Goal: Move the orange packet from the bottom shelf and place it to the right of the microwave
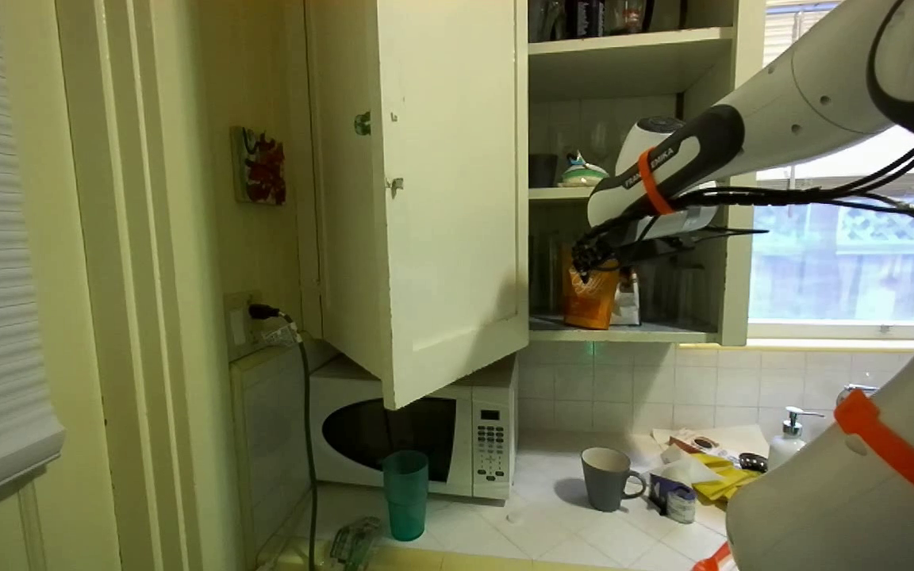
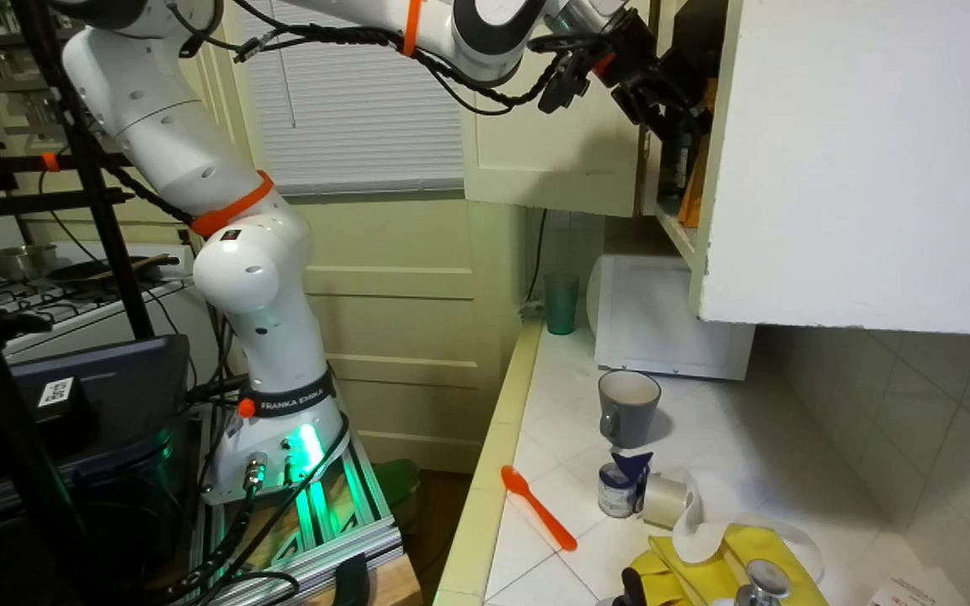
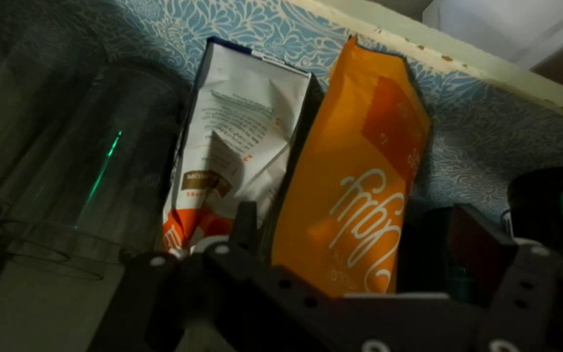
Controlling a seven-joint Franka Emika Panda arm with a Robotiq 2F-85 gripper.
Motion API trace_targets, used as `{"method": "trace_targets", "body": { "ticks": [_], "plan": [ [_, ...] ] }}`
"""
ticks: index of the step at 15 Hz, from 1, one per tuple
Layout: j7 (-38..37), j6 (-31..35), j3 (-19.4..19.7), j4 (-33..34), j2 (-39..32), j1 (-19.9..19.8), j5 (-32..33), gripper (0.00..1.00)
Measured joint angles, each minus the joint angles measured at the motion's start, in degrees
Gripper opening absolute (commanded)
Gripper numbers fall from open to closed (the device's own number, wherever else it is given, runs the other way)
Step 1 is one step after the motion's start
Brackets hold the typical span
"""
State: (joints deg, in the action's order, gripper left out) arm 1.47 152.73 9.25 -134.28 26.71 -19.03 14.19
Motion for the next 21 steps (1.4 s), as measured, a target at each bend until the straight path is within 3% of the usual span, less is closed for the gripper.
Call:
{"method": "trace_targets", "body": {
  "ticks": [3, 4, 5, 14, 21],
  "plan": [
    [0.00, 3.88, 0.40, -0.69, -0.82, 0.01, -0.07, 1.00],
    [0.00, 4.95, 0.56, -0.95, -1.13, 0.03, -0.13, 0.93],
    [0.00, 5.88, 0.72, -1.12, -1.54, 0.09, -0.23, 0.74],
    [3.09, 14.24, 4.56, -1.60, -4.74, 5.20, -6.80, 0.04],
    [11.21, 13.11, 11.30, -1.62, -3.39, 14.02, -14.36, 0.00]
  ]
}}
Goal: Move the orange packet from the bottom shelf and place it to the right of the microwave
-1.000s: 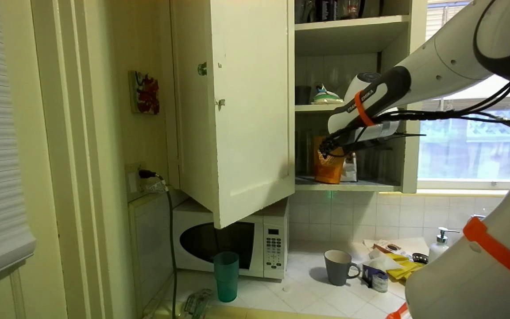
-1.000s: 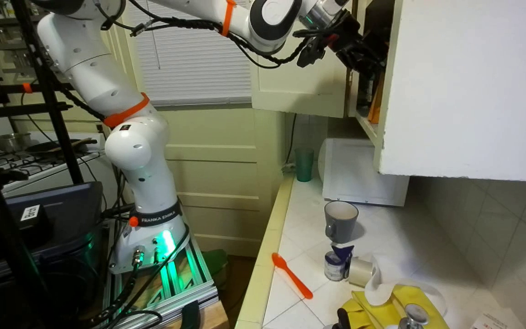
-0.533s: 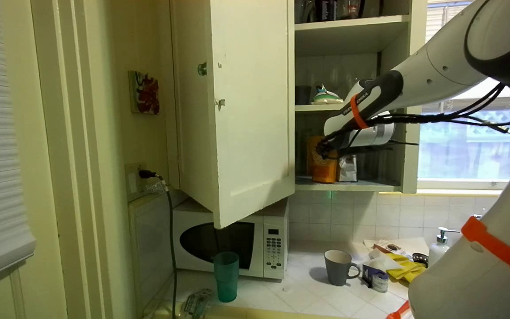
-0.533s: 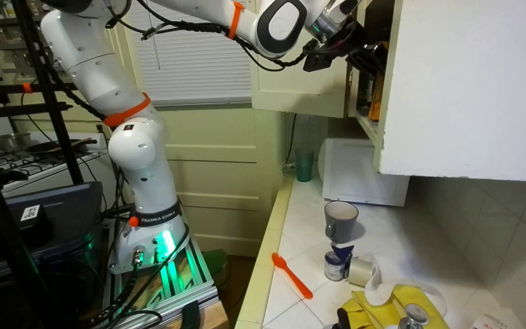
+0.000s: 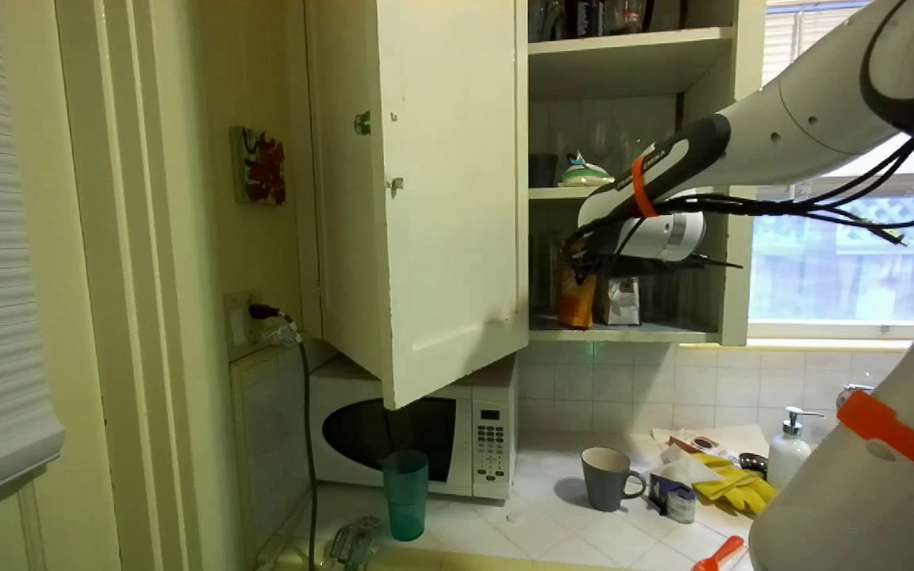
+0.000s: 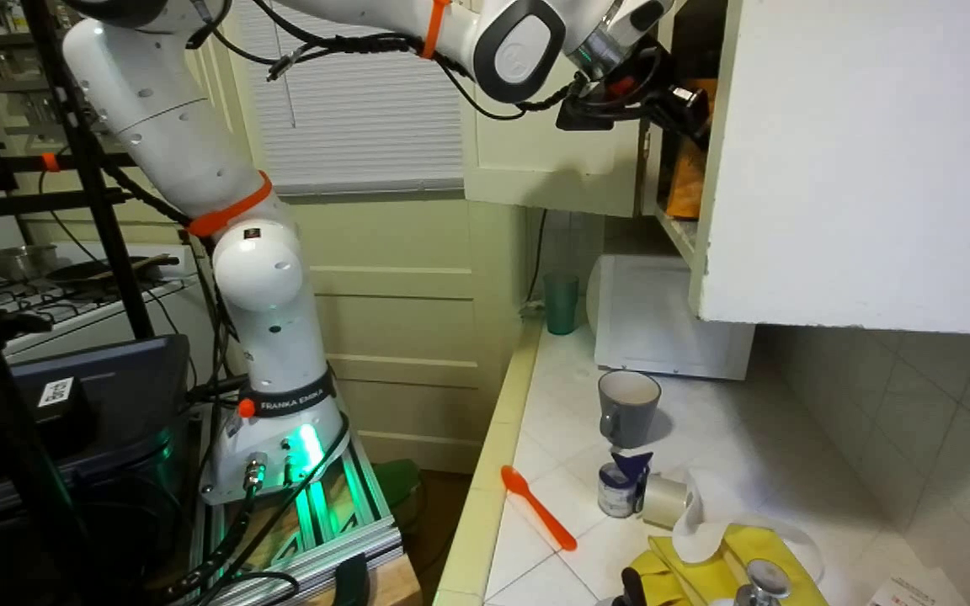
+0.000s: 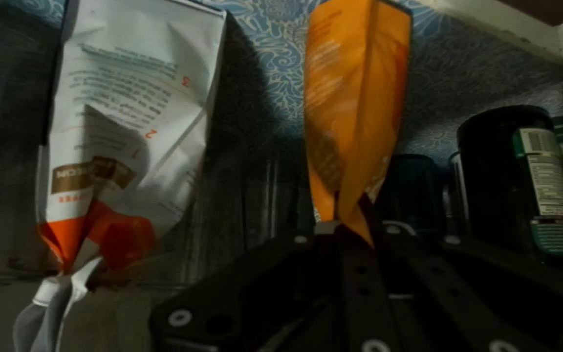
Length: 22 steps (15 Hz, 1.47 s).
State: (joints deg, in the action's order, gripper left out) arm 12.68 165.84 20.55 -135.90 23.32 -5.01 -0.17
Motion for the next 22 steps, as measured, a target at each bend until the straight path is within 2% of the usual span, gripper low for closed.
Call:
{"method": "trace_targets", "body": {
  "ticks": [3, 12, 17, 22],
  "plan": [
    [4.52, -5.17, 3.06, -0.01, 3.16, 3.29, -1.67, 0.00],
    [18.93, -20.70, 4.84, -3.03, 16.15, 4.35, -2.03, 0.00],
    [22.45, -24.09, 5.78, -7.68, 22.65, 6.79, -3.89, 0.00],
    [23.23, -26.88, 7.18, -12.61, 24.73, 9.05, -6.85, 0.00]
  ]
}}
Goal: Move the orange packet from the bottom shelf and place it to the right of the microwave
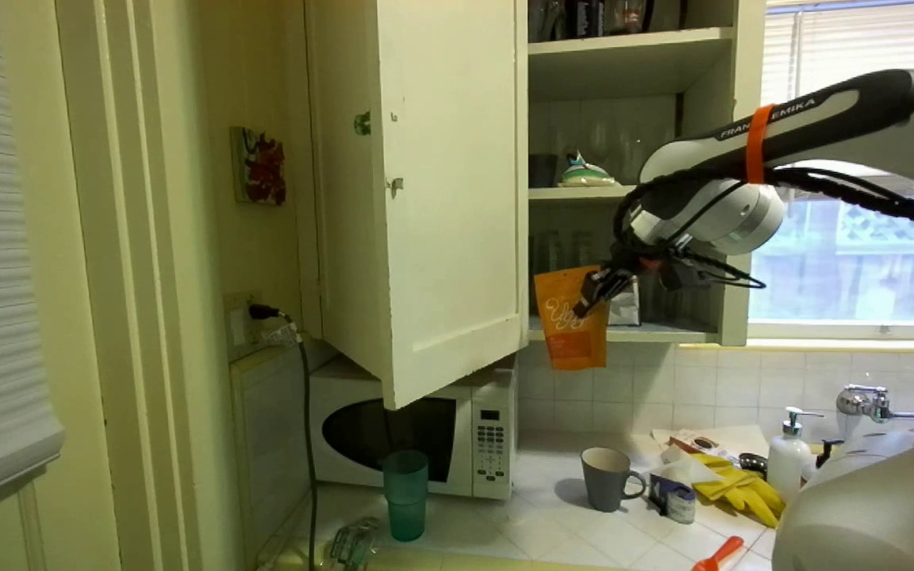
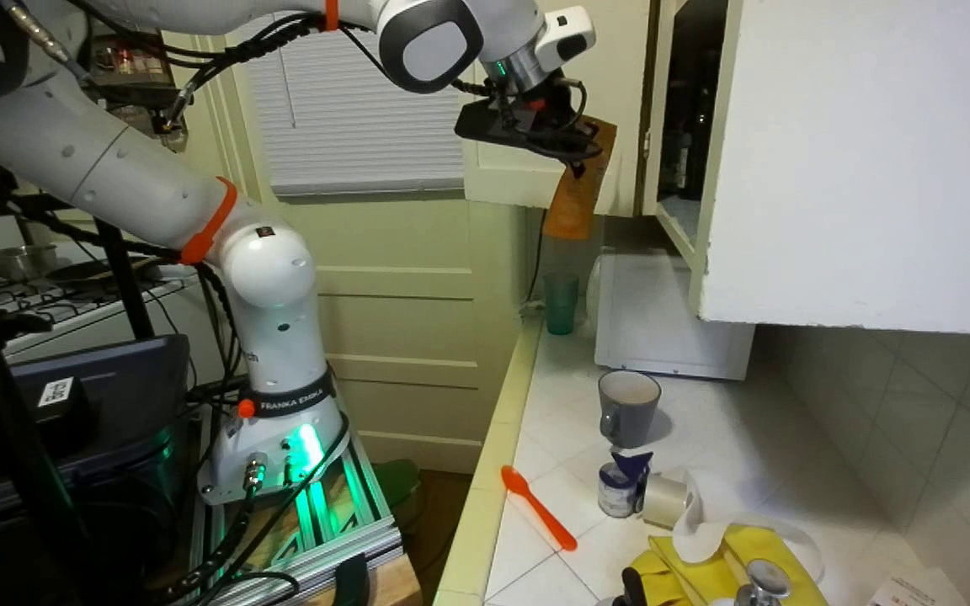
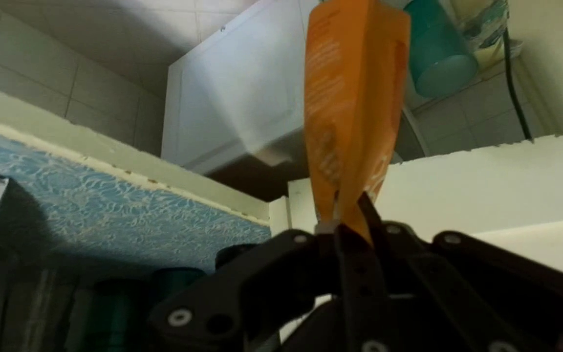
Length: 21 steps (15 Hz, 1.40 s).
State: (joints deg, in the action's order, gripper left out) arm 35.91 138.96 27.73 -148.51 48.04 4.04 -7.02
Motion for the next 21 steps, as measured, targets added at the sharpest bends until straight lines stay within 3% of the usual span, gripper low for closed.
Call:
{"method": "trace_targets", "body": {
  "ticks": [11, 17, 21],
  "plan": [
    [-4.04, 5.99, -0.69, -6.60, -4.80, -4.00, -0.30, 0.01],
    [-4.38, 6.00, -0.85, -6.60, -5.09, -4.00, -0.31, 0.00],
    [-8.36, 5.78, -2.44, -7.61, -7.93, -3.75, -0.48, 0.00]
  ]
}}
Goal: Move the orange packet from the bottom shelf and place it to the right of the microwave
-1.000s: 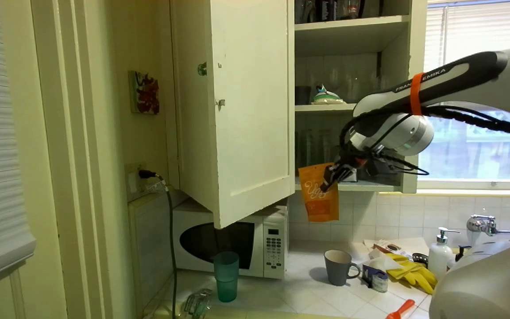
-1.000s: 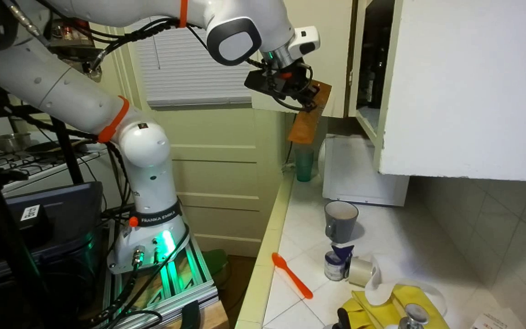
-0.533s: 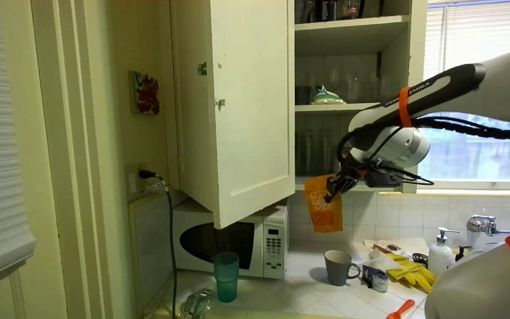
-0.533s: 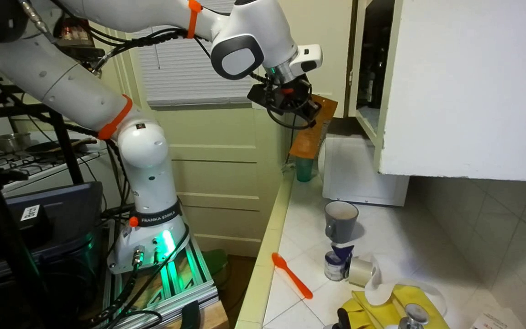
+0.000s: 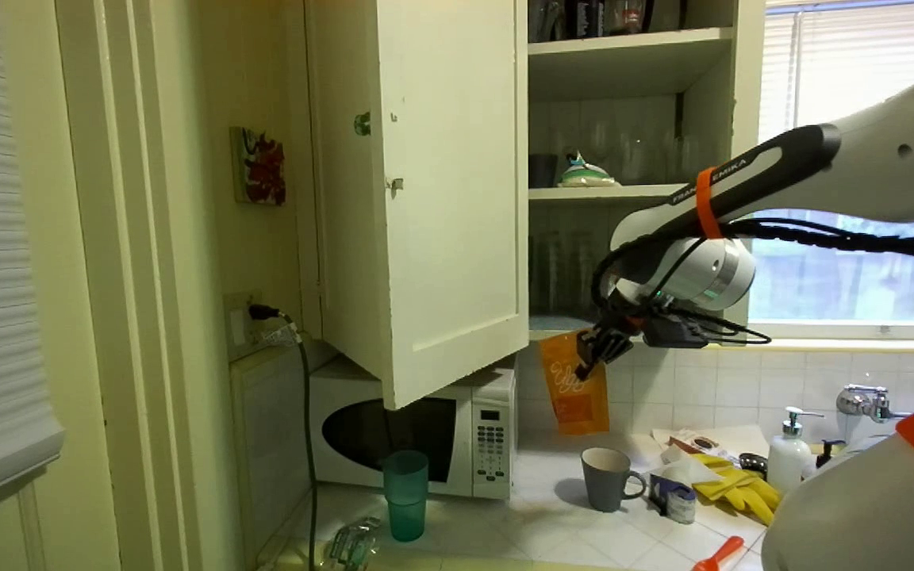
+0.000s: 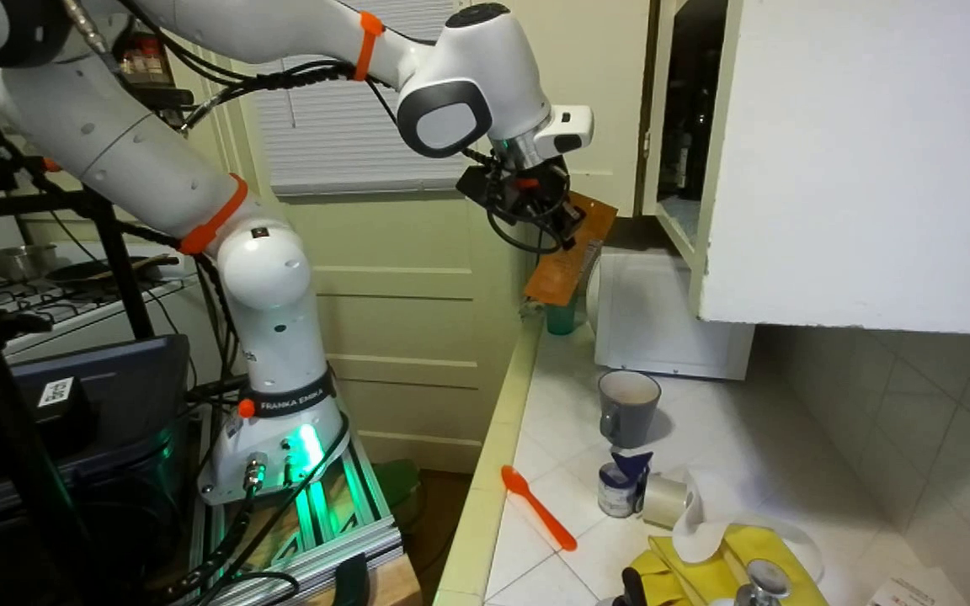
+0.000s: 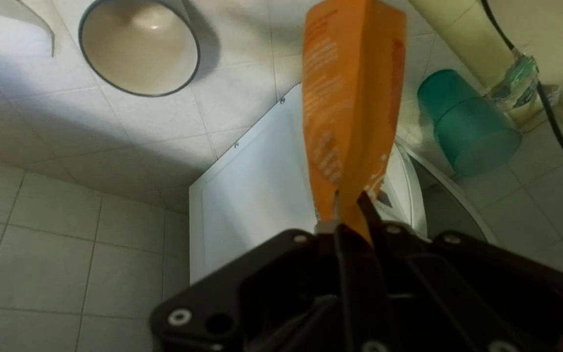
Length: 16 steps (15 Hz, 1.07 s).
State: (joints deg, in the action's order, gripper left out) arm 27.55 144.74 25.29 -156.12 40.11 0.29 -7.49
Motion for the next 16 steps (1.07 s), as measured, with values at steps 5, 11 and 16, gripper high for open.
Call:
{"method": "trace_targets", "body": {
  "ticks": [5, 11, 16],
  "plan": [
    [-5.76, 5.82, -3.81, -1.27, -4.59, -0.01, -0.08, 0.00],
    [-8.74, 18.05, -4.17, -1.42, -10.24, 0.59, -1.82, 0.00],
    [-11.67, 24.41, -4.12, -1.43, -14.58, 1.50, -3.36, 0.00]
  ]
}}
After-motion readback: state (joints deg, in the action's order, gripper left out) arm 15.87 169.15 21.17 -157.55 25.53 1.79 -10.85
